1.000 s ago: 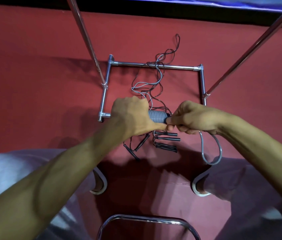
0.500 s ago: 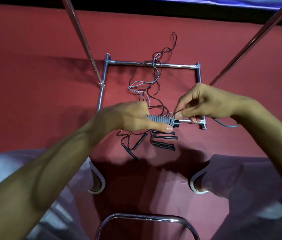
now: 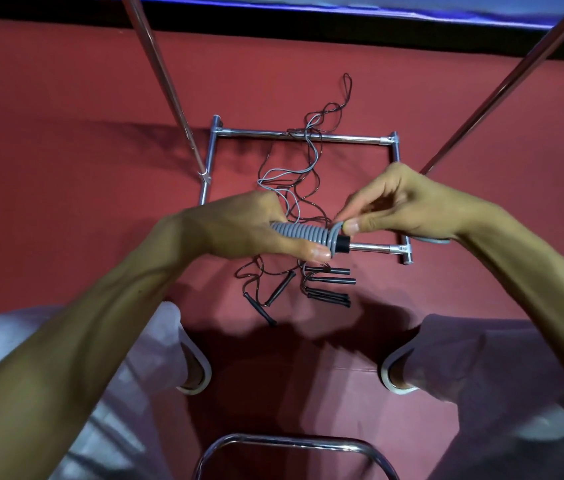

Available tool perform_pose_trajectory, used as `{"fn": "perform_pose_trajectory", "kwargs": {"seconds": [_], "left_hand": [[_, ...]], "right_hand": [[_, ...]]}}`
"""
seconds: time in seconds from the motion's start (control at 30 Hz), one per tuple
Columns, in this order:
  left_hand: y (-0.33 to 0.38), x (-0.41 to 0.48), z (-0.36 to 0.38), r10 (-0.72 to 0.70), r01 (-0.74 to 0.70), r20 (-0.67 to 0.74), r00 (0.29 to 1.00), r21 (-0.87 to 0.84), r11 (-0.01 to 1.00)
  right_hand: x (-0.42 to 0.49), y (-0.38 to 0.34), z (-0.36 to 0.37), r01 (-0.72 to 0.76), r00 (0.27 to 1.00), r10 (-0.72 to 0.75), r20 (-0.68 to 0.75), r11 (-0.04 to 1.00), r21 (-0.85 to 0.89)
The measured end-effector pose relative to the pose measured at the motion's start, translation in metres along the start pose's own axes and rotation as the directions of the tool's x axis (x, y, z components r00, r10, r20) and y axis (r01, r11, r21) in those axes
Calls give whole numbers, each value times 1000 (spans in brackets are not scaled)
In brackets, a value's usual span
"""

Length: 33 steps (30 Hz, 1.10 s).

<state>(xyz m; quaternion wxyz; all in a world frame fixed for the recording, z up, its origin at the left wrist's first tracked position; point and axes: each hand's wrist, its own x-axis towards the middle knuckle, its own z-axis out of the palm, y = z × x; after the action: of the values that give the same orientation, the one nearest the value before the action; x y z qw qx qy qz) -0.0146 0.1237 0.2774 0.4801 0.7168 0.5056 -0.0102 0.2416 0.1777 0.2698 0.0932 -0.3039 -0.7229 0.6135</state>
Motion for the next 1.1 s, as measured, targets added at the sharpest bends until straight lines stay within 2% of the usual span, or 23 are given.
{"fn": "perform_pose_trajectory", "kwargs": {"seconds": [0.13, 0.2, 0.3, 0.4, 0.47, 0.53, 0.63, 0.7, 0.77, 0.83, 0.87, 0.93, 1.0, 1.1], "left_hand": [[-8, -4, 1, -9, 8, 18, 1000, 27, 1000], [-8, -6, 0, 0, 1, 38, 999, -17, 1000], [-7, -9, -3, 73, -61, 62, 995, -167, 984], [-4, -8, -6, 168, -151, 30, 985, -301, 942], [-3, -8, -8, 201, -200, -34, 979, -333, 921], [-5, -8, -9, 220, -238, -90, 971, -342, 909], [-4, -6, -5, 199, -252, -167, 966, -413, 875], [-1, -3, 1, 153, -248, -242, 958, -435, 866], [0, 5, 12, 70, -219, -320, 945, -460, 861], [0, 16, 24, -23, -179, -383, 924, -483, 857], [-1, 20, 30, -43, -166, -424, 905, -444, 880], [-2, 25, 36, -51, -95, -508, 860, -256, 962], [-1, 23, 35, -7, -35, -541, 841, -68, 997], [4, 19, 38, 157, -123, -492, 856, 100, 987]], "right_hand": [[1, 1, 10, 14, 998, 8, 70, 950, -311], [1, 0, 18, 26, 998, -6, 63, 947, -319], [0, -4, 19, 2, 999, 2, 42, 994, -110], [0, -3, 13, -41, 999, 43, -10, 986, 163], [6, 0, 17, -77, 997, 80, 12, 895, 439], [12, 4, 24, -95, 995, 85, 46, 779, 620], [17, 4, 33, -116, 992, 114, 57, 615, 780], [22, -1, 41, -131, 977, 213, 22, 515, 847], [30, -6, 54, -105, 935, 344, -83, 493, 864], [38, -2, 65, -84, 858, 474, -199, 511, 855], [41, 0, 68, -88, 815, 530, -236, 514, 853], [43, 6, 72, -113, 754, 609, -246, 490, 865], [41, 8, 71, -143, 744, 639, -197, 440, 887], [39, 6, 66, -176, 737, 655, -164, 420, 890]]}}
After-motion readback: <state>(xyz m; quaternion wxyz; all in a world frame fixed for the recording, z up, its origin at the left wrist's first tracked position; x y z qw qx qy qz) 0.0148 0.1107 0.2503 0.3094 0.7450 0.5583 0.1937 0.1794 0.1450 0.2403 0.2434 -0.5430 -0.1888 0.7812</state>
